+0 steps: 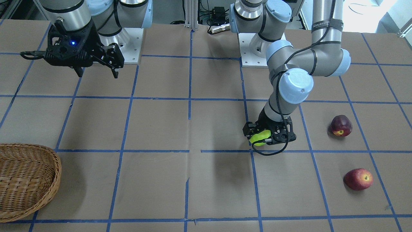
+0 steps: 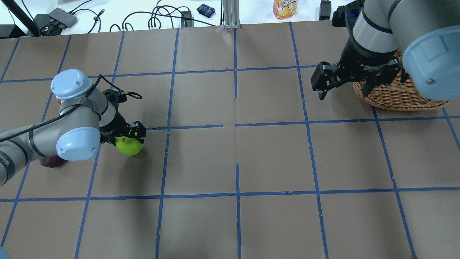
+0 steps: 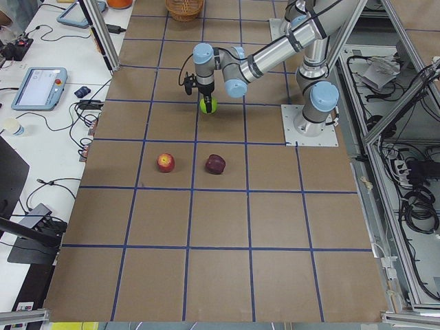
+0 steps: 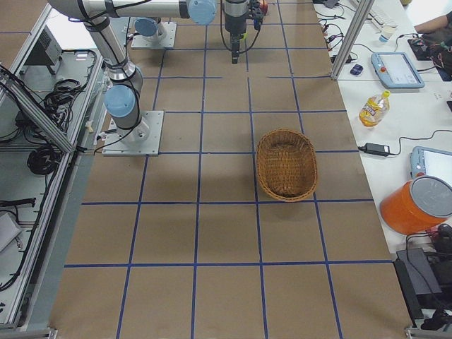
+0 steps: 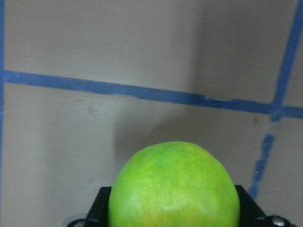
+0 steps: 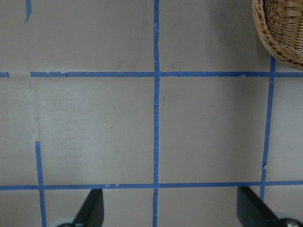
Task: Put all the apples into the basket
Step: 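Carry the green apple to table center with the left gripper, release it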
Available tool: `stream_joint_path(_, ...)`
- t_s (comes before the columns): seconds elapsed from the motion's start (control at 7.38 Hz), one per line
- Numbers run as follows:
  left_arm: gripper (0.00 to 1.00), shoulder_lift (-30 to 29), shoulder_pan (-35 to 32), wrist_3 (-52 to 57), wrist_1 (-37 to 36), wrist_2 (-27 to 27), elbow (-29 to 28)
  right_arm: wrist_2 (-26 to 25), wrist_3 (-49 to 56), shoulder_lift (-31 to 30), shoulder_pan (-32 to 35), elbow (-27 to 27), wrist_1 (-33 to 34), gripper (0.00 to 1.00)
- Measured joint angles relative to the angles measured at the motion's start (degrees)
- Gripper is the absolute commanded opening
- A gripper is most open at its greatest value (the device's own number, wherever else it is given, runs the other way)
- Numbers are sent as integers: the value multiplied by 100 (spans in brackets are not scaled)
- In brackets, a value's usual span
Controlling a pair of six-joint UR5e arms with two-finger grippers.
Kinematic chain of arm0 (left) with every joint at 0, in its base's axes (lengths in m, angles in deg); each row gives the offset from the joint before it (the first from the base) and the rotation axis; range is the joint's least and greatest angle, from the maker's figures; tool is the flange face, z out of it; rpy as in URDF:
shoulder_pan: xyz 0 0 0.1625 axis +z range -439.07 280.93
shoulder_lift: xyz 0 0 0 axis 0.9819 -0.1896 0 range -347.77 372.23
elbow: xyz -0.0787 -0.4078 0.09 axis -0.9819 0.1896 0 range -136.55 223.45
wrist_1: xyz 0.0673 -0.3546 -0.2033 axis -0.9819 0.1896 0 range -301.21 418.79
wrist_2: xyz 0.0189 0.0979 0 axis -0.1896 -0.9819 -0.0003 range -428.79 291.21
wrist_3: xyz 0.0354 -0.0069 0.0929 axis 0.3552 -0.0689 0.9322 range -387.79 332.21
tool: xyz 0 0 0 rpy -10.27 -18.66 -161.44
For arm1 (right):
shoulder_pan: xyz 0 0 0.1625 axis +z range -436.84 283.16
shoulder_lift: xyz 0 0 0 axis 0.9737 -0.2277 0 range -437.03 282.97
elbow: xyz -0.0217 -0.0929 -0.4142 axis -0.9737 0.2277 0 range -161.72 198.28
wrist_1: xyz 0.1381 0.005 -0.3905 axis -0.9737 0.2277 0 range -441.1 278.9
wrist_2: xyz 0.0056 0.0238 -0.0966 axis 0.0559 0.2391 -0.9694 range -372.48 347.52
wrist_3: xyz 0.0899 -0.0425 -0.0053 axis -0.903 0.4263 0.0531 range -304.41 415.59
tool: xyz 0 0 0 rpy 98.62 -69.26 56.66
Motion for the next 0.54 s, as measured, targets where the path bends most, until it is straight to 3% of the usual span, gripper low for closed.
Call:
stream_joint_path(0.27, 34, -530, -977, -1421, -11, 273, -725, 1, -9, 4, 0, 0, -12, 100)
stream_joint_path(0.41, 52, -832, -1338, -1906, -18, 417, -1089, 3, -28, 11, -1, 0, -33, 100)
stream_joint_path(0.54, 54, -1103, -1583, -2180, -22, 467, -1341, 28, -41, 13, -2, 0, -44, 100)
